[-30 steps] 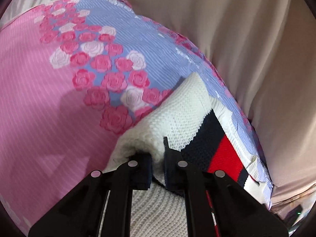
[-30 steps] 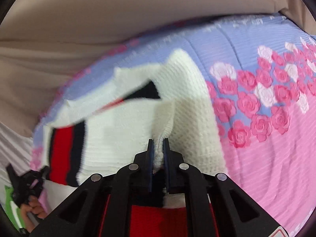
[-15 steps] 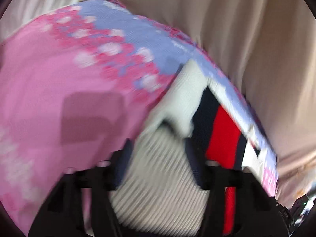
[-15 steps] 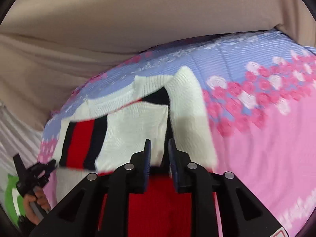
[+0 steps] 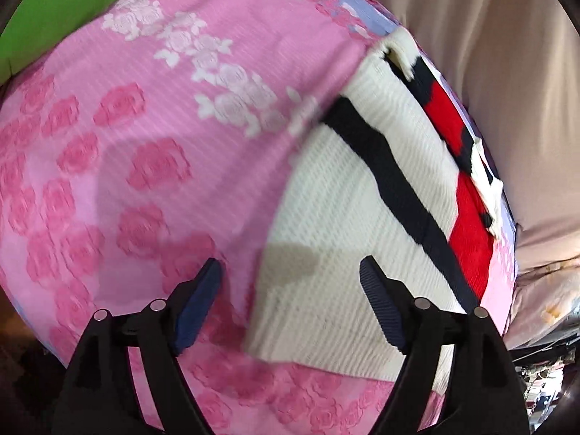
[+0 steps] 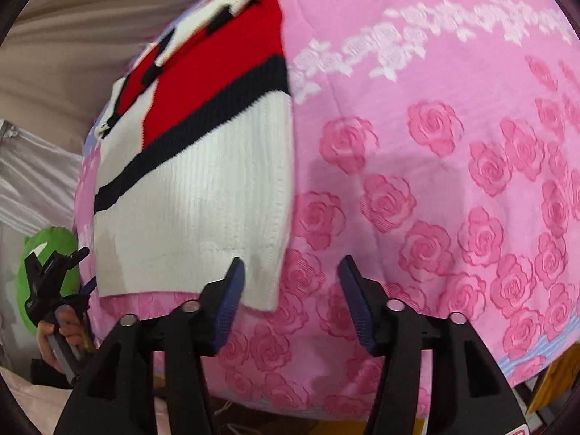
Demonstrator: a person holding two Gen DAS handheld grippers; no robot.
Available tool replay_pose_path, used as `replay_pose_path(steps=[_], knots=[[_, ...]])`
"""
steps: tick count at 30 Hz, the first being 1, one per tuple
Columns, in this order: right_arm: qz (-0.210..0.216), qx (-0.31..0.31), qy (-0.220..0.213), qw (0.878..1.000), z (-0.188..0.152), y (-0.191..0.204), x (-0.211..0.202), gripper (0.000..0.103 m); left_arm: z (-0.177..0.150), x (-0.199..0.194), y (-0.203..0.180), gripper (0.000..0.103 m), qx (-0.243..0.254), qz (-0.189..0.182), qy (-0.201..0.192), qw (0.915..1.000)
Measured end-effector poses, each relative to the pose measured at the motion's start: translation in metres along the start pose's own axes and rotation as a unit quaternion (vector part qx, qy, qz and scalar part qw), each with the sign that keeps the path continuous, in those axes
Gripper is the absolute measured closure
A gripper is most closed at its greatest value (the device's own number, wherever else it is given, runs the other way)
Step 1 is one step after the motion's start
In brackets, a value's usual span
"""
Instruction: Fold small clothes
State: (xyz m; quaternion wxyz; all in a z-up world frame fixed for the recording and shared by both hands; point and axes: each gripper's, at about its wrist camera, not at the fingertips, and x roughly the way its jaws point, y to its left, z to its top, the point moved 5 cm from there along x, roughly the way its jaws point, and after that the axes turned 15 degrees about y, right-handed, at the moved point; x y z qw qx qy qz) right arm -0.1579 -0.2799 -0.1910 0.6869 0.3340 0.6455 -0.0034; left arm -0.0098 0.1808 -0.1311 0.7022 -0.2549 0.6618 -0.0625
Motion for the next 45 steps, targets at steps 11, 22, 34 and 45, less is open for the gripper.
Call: replay_pose_path(steps=[11, 22, 34, 45], knots=[[0.004, -0.044, -0.016, 0.999, 0.022, 0.024, 0.019, 0.091, -0.001, 0.009, -0.01, 0.091, -0.01, -0.042, 0.014, 0.999], [-0.058, -0.057, -0.067, 0.994, -0.018, -0.009, -0.079, 0.098, -0.086, -0.026, -0.021, 0.092, 0.098, -0.022, 0.073, 0.9923], [-0.107, -0.081, 0.106, 0.985, -0.122, -0.041, -0.056, 0.098, -0.158, -0.044, 0.016, 0.092, 0.12, 0.017, 0.186, 0.975], [-0.073, -0.051, 0.097, 0.991, -0.094, -0.036, -0.052, 0.098, -0.125, -0.047, 0.018, 0.092, 0.081, -0.019, 0.172, 0.9816]])
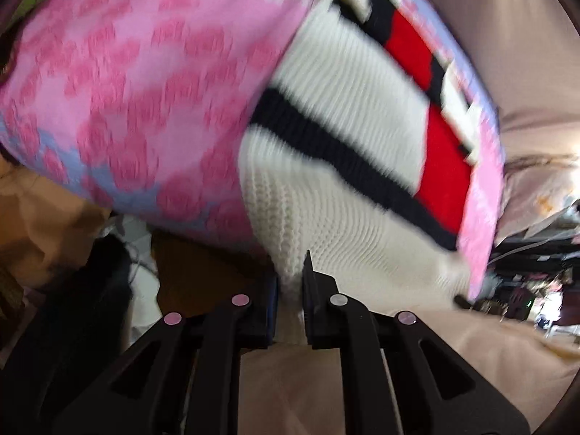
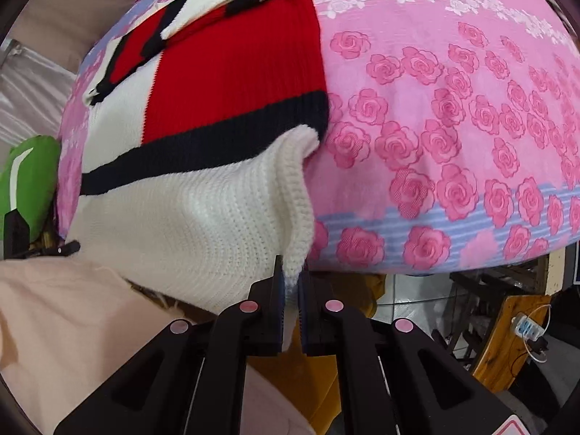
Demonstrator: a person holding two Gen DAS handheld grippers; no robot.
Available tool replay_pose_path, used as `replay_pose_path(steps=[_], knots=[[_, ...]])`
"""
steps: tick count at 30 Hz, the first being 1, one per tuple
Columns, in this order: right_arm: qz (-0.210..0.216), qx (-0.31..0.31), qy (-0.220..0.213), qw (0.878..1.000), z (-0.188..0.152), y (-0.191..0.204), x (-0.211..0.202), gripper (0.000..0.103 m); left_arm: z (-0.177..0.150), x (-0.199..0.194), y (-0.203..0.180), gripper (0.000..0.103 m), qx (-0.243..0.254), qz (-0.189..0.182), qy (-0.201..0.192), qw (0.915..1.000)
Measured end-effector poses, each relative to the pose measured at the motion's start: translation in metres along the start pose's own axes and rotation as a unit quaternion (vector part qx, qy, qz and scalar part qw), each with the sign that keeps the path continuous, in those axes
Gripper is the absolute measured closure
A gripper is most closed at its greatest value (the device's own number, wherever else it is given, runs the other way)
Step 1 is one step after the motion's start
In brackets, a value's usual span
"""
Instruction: Fold small clothes
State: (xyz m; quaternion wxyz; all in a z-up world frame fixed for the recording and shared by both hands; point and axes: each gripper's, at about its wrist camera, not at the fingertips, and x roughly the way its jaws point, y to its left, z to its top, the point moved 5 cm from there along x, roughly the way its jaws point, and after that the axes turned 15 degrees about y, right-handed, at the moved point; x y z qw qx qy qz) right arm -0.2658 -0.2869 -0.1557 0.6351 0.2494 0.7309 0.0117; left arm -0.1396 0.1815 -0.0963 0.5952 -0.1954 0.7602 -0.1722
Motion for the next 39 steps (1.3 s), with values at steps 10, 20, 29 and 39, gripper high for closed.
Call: replay_pose_path(steps=[10, 20, 29, 39], knots=[[0.165, 0.023, -0.207, 0.964, 0.157, 0.01, -0.112, 0.097, 0.159, -0.068, -0.105, 0.092, 0.062, -0.045, -0.17, 0.9824], [0.182, 0.126, -0.222, 0.949, 0.313, 0.004, -0.082, 0.097, 0.295, -0.032, -0.152, 0.091, 0.008, 0.022, -0.206, 0.9784], [0.167, 0.185, -0.258, 0.933, 0.354, -0.007, -0.088, 0.078, 0.333, -0.03, -0.143, 0.043, -0.035, 0.024, -0.215, 0.9757], [0.062, 0.105, -0.259, 0.958, 0.226, -0.01, -0.059, 0.046, 0.214, -0.026, -0.071, 0.013, -0.009, 0.088, -0.209, 0.9739]])
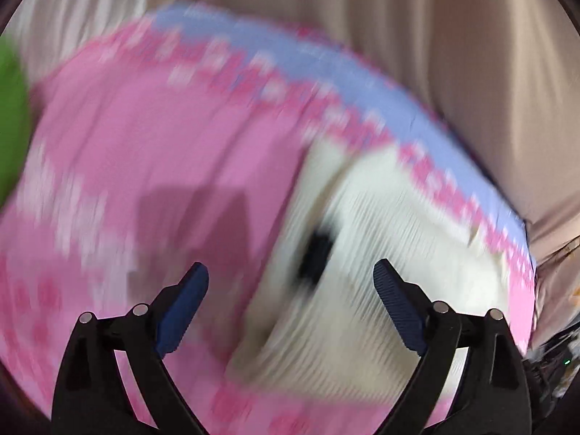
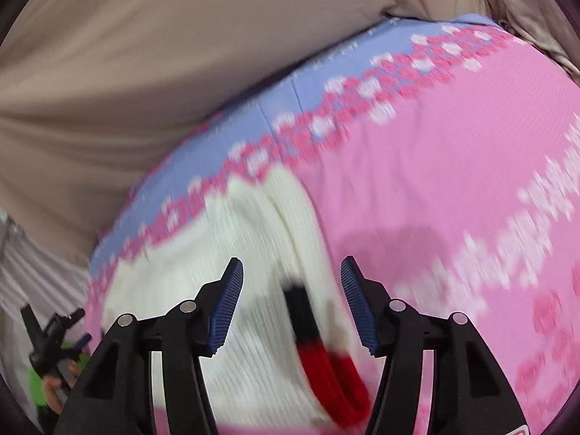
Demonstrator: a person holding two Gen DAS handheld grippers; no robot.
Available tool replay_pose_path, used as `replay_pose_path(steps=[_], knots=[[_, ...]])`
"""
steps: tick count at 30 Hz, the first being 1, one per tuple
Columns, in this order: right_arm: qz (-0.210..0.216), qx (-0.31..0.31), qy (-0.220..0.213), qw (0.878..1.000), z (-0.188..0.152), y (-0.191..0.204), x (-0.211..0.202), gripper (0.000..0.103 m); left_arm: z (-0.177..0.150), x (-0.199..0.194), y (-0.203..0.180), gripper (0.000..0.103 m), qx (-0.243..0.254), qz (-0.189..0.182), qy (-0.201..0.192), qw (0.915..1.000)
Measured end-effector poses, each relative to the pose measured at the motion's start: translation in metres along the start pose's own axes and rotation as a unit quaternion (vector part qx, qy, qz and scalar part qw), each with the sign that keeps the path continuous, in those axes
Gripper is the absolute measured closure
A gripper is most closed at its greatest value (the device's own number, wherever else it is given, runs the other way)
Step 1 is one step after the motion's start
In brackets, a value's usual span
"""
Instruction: Fold small clothes
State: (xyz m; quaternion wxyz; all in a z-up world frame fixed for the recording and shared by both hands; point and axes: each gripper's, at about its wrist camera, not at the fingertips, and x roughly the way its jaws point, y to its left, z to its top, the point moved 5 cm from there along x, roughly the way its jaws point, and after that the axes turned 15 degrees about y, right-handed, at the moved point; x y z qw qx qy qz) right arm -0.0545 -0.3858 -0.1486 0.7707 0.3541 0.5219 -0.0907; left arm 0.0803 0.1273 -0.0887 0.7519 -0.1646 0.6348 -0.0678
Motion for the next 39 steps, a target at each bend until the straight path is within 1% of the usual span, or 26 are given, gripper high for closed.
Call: replay_pose_path(steps=[1, 3, 4, 5, 6, 7, 8, 9, 13, 15, 17, 19, 21, 22, 24, 26, 29, 30, 31, 32, 33, 34, 35, 36, 37, 39], knots=[[-0.005, 0.002, 0.01, 1.0, -0.013, -0.006, 0.005, 0.046, -0.012, 0.007, 0.009, 0.013, -0.017, 0.0, 0.014, 0.9997], [-0.005, 0.014, 0.039, 0.999, -0.039, -0.018, 0.018, 0.046, -0.032, 0.022, 0.022, 0.016, -0.052, -0.019, 0.038, 0.9977], [-0.004, 0.015, 0.054, 0.998, -0.047, -0.02, 0.026, 0.046, -0.035, 0.022, 0.021, 0.017, -0.054, -0.02, 0.023, 0.9981], [-0.007, 0.014, 0.064, 0.998, -0.051, -0.02, 0.035, 0.046, -0.035, 0.02, 0.018, 0.041, -0.045, -0.016, 0.013, 0.9988], [-0.011, 0.008, 0.061, 0.998, -0.052, -0.018, 0.037, 0.046, -0.033, 0.022, 0.011, 0.068, -0.035, -0.038, 0.031, 0.9982], [-0.012, -0.002, 0.057, 0.998, -0.049, -0.014, 0.037, 0.061, -0.029, 0.023, 0.009, 0.074, -0.042, -0.049, 0.049, 0.9967], [0.004, -0.006, 0.073, 0.997, -0.044, -0.009, 0.04, 0.08, -0.026, 0.019, 0.009, 0.089, -0.051, -0.055, 0.051, 0.9959], [0.01, 0.001, 0.077, 0.997, -0.039, -0.006, 0.038, 0.09, -0.021, 0.011, 0.007, 0.09, -0.053, -0.073, 0.056, 0.9944], [0.018, 0.002, 0.038, 0.999, -0.017, 0.002, -0.012, 0.092, -0.022, -0.032, 0.009, 0.092, -0.028, -0.069, 0.059, 0.9955], [0.0, -0.011, 0.042, 0.999, -0.02, -0.004, -0.037, 0.093, -0.038, -0.043, 0.016, 0.093, -0.012, -0.061, 0.083, 0.9946], [-0.026, -0.024, 0.063, 0.997, -0.038, -0.017, -0.05, 0.094, -0.061, -0.045, 0.029, 0.093, -0.004, -0.046, 0.11, 0.9929], [-0.061, -0.026, 0.096, 0.993, -0.071, -0.041, -0.058, 0.094, -0.097, -0.041, 0.049, 0.093, -0.009, -0.036, 0.146, 0.9886], [-0.073, -0.006, 0.132, 0.988, -0.106, -0.07, -0.056, 0.095, -0.131, -0.028, 0.067, 0.094, -0.024, -0.026, 0.182, 0.9826], [-0.079, 0.006, 0.149, 0.986, -0.124, -0.084, -0.054, 0.095, -0.15, -0.021, 0.076, 0.095, -0.025, -0.011, 0.195, 0.9805], [-0.091, 0.022, 0.179, 0.979, -0.161, -0.108, -0.046, 0.095, -0.171, -0.016, 0.085, 0.094, -0.028, -0.008, 0.186, 0.9821], [-0.079, 0.023, 0.194, 0.978, -0.179, -0.114, -0.037, 0.094, -0.17, -0.021, 0.078, 0.093, -0.018, -0.012, 0.168, 0.9856], [-0.074, 0.011, 0.19, 0.979, -0.167, -0.106, -0.04, 0.089, -0.151, -0.044, 0.056, 0.089, 0.014, -0.027, 0.134, 0.9905], [-0.089, 0.004, 0.178, 0.98, -0.158, -0.1, -0.048, 0.085, -0.138, -0.058, 0.043, 0.08, 0.034, -0.036, 0.112, 0.9925], [-0.101, -0.009, 0.158, 0.982, -0.147, -0.092, -0.058, 0.079, -0.128, -0.069, 0.031, 0.072, 0.046, -0.038, 0.089, 0.9943], [-0.108, -0.023, 0.129, 0.985, -0.134, -0.082, -0.068, 0.077, -0.114, -0.08, 0.019, 0.049, 0.057, -0.037, 0.058, 0.996], [-0.102, -0.032, 0.1, 0.989, -0.121, -0.069, -0.08, 0.067, -0.1, -0.087, 0.004, 0.038, 0.068, -0.034, 0.029, 0.9967], [-0.092, -0.037, 0.079, 0.992, -0.11, -0.059, -0.086, 0.052, -0.091, -0.089, -0.007, 0.025, 0.077, -0.035, 0.013, 0.9964], [-0.073, -0.048, 0.062, 0.994, -0.096, -0.044, -0.085, 0.046, -0.079, -0.085, -0.021, 0.024, 0.088, -0.037, 0.003, 0.9954], [-0.06, -0.062, 0.059, 0.995, -0.084, -0.032, -0.078, 0.043, -0.067, -0.075, -0.036, 0.024, 0.099, -0.039, 0.001, 0.9943], [-0.052, -0.074, 0.063, 0.994, -0.075, -0.023, -0.068, 0.043, -0.057, -0.062, -0.048, 0.024, 0.108, -0.04, 0.004, 0.9933], [-0.059, -0.098, 0.071, 0.991, -0.055, -0.004, -0.036, 0.043, -0.048, -0.023, -0.062, 0.024, 0.121, -0.018, 0.029, 0.992]])
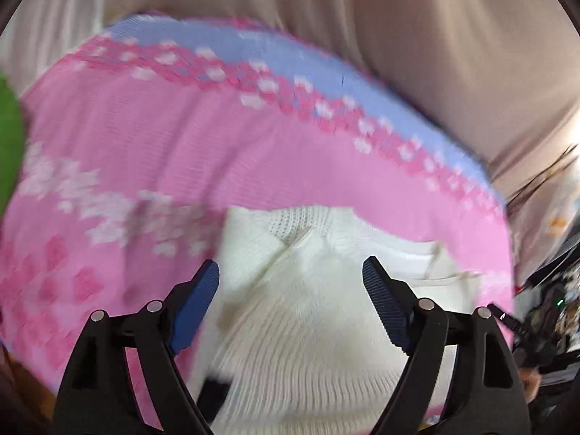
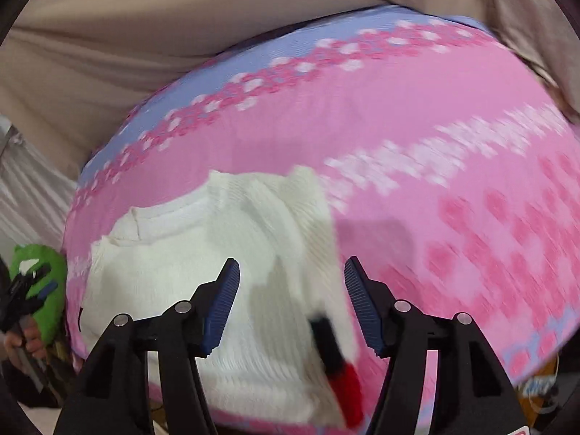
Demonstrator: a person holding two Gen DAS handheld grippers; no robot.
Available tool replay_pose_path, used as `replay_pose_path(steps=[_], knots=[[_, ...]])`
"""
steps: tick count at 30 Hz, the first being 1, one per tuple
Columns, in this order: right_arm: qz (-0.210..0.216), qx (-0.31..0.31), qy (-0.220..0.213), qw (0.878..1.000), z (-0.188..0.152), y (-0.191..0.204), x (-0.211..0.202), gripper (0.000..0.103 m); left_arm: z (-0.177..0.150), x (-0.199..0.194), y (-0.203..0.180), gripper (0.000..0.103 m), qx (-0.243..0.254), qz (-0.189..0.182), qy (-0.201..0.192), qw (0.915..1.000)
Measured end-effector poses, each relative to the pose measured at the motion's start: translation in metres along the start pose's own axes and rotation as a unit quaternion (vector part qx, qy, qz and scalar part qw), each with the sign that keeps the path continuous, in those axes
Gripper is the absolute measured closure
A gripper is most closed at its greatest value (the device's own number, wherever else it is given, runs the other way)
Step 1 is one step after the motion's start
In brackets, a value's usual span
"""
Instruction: Fold small clothes
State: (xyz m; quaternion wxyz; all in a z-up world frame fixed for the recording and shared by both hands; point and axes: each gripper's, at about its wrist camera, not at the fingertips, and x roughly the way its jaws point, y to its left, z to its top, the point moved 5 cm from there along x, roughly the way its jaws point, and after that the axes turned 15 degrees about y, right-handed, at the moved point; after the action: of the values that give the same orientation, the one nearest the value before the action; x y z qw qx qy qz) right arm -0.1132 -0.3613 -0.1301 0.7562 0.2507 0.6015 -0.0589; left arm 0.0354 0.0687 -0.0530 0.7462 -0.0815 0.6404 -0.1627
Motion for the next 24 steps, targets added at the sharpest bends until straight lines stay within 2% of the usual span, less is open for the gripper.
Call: replay_pose_path(steps=[1, 2, 3, 4, 5, 6, 7, 9, 12, 14, 15, 16, 17, 19, 21, 24], knots=[[-0.006, -0.006, 0.006, 1.0, 0.011, 0.007, 0.014, 0.043, 0.002, 0.017, -0.001, 0.027, 0.004, 0.008, 0.019, 0.9998], [-0.015, -0.008, 0.014, 1.0, 0.018, 0.01, 0.029, 0.043, 0.002, 0.033, -0.002, 0.04, 0.006, 0.014, 0.037, 0.9992], [-0.018, -0.005, 0.02, 1.0, 0.023, 0.01, 0.04, 0.043, 0.0, 0.049, 0.0, 0.066, 0.004, 0.011, 0.06, 0.9981], [-0.018, -0.005, 0.025, 1.0, 0.024, 0.009, 0.048, 0.044, -0.007, 0.056, 0.006, 0.081, -0.001, 0.011, 0.074, 0.9972], [-0.021, -0.003, 0.029, 0.999, 0.023, 0.008, 0.056, 0.049, -0.01, 0.054, 0.01, 0.096, -0.019, 0.002, 0.067, 0.9976], [-0.015, -0.001, 0.031, 0.999, 0.02, 0.008, 0.059, 0.076, -0.011, 0.045, 0.012, 0.096, -0.03, -0.024, 0.059, 0.9975], [0.001, 0.002, 0.035, 0.999, 0.017, 0.008, 0.057, 0.095, -0.011, 0.033, 0.014, 0.096, -0.044, -0.044, 0.047, 0.9969], [0.033, 0.007, -0.007, 0.999, 0.015, 0.015, 0.027, 0.095, -0.008, -0.006, 0.013, 0.097, -0.051, -0.073, 0.004, 0.996], [0.074, 0.011, -0.086, 0.993, 0.022, 0.02, -0.041, 0.096, 0.01, -0.055, 0.008, 0.097, -0.046, -0.088, -0.047, 0.9939], [0.089, 0.017, -0.135, 0.987, 0.033, 0.018, -0.079, 0.096, 0.021, -0.064, 0.007, 0.097, -0.043, -0.087, -0.06, 0.9934], [0.093, 0.018, -0.145, 0.985, 0.039, 0.017, -0.086, 0.096, 0.031, -0.058, 0.005, 0.097, -0.036, -0.075, -0.06, 0.9947], [0.089, 0.017, -0.148, 0.985, 0.045, 0.015, -0.086, 0.097, 0.037, -0.048, 0.003, 0.097, -0.031, -0.059, -0.056, 0.9962], [0.067, 0.014, -0.139, 0.988, 0.054, 0.012, -0.075, 0.097, 0.041, -0.034, 0.002, 0.097, -0.024, -0.037, -0.046, 0.9979], [0.027, 0.016, -0.096, 0.995, 0.065, -0.001, -0.034, 0.097, 0.044, 0.008, 0.009, 0.097, -0.02, 0.008, -0.009, 0.9997], [0.009, 0.04, -0.041, 0.998, 0.067, -0.02, 0.015, 0.097, 0.037, 0.044, 0.022, 0.097, -0.041, 0.026, 0.029, 0.9984], [0.014, 0.069, -0.02, 0.997, 0.064, -0.033, 0.044, 0.097, 0.035, 0.058, 0.031, 0.097, -0.049, 0.032, 0.028, 0.9979]])
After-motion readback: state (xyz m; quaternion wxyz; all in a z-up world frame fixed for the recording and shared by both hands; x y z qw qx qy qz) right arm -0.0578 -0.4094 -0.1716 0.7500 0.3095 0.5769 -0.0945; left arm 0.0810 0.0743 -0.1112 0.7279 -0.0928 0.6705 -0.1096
